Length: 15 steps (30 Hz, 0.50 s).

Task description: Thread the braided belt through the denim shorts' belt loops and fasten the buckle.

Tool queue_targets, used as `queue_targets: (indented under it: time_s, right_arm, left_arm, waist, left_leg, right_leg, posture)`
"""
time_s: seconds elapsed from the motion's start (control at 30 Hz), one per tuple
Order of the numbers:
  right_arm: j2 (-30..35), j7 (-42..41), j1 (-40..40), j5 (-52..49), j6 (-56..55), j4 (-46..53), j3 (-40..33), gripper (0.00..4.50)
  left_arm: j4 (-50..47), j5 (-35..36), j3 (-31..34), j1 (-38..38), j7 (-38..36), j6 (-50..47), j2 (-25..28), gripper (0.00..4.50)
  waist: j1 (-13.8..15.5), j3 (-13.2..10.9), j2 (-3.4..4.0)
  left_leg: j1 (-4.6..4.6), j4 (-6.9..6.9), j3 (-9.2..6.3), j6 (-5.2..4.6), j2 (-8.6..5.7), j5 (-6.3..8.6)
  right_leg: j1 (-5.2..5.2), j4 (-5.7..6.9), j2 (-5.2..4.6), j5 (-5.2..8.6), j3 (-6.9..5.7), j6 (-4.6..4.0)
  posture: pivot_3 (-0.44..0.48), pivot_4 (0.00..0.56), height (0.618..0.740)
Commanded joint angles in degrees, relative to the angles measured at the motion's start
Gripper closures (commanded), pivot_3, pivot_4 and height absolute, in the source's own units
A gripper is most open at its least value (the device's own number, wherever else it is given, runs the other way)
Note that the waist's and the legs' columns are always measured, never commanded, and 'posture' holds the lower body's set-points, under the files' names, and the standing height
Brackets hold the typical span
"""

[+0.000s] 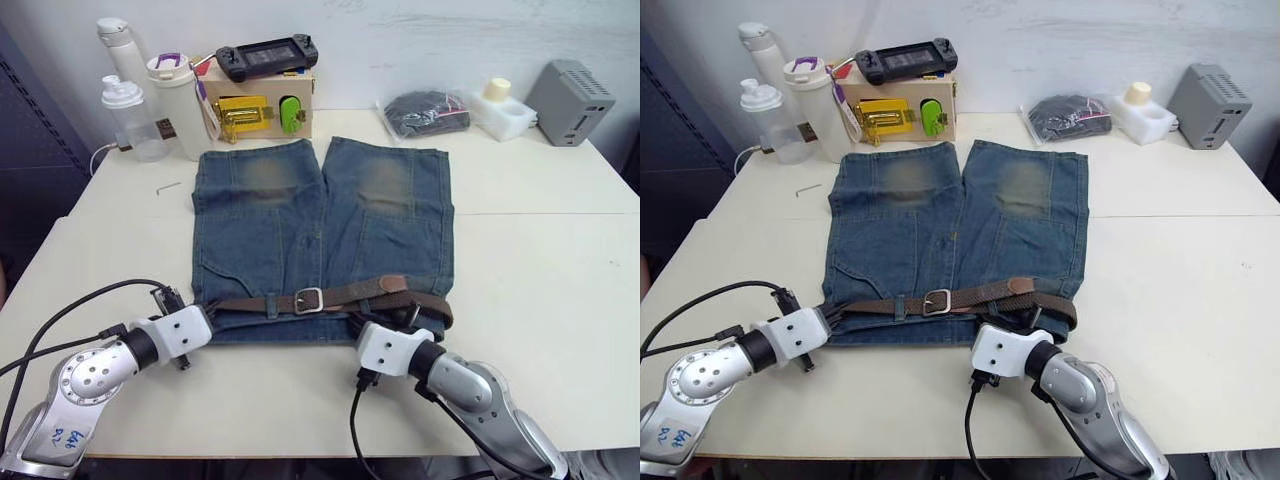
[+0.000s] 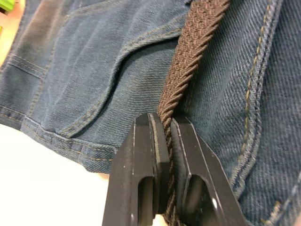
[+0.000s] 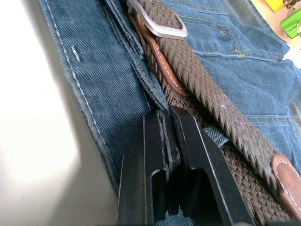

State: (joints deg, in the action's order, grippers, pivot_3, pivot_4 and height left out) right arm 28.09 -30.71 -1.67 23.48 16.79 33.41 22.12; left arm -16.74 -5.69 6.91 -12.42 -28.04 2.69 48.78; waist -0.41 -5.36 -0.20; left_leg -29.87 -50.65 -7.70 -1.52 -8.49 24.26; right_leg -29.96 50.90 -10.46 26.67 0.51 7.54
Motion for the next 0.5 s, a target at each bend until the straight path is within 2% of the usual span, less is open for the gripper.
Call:
queue_targets:
  time_s: [0.03, 0.13, 0.33, 0.5]
  right_arm:
    - [0.88, 1.77, -1.00, 2.34, 5.19, -2.16, -5.07, 4.50]
    - [0.80, 1.76, -0.85, 2.45, 5.32, -2.23, -5.11, 4.50]
    - [0.96, 0.98, -0.77, 2.24, 4.79, -2.08, -4.02, 4.50]
    - [2.71, -3.95, -1.00, -1.10, 2.16, 0.01, -1.87, 4.50]
  left_arm:
    - [15.58, -5.35, 3.94, -5.69, 1.60, -6.46, 2.47, 4.46]
    - [15.81, -5.36, 3.39, -5.83, 2.65, -6.18, 2.70, 4.46]
    - [14.15, -3.89, 1.74, -4.46, 3.68, -2.01, 1.30, 4.46]
    - [9.14, -0.24, 1.24, -3.39, 3.22, 3.80, -2.00, 4.46]
  waist:
    - [-0.03, 0.03, 0.04]
    - [-0.02, 0.03, 0.04]
    - [0.25, 0.05, 0.06]
    - [0.50, 0.05, 0.05]
  left_leg:
    - [0.04, 0.06, 0.09, 0.00, 0.03, 0.00]
    - [0.08, 0.12, 0.33, 0.04, 0.08, 0.02]
    - [0.40, 0.31, 0.51, 0.13, 0.19, 0.07]
    - [0.44, 0.31, 0.50, 0.14, 0.18, 0.07]
  right_leg:
    - [0.01, -0.04, -0.01, 0.06, 0.00, 0.05]
    - [0.03, -0.14, -0.07, 0.36, 0.06, 0.29]
    - [0.16, -0.11, -0.07, 0.55, 0.08, 0.20]
    - [0.21, -0.12, -0.06, 0.57, 0.08, 0.19]
  posture:
    - [0.000, 0.150, 0.645]
    - [0.000, 0.150, 0.645]
    - [0.000, 0.150, 0.645]
    - [0.000, 0.150, 0.645]
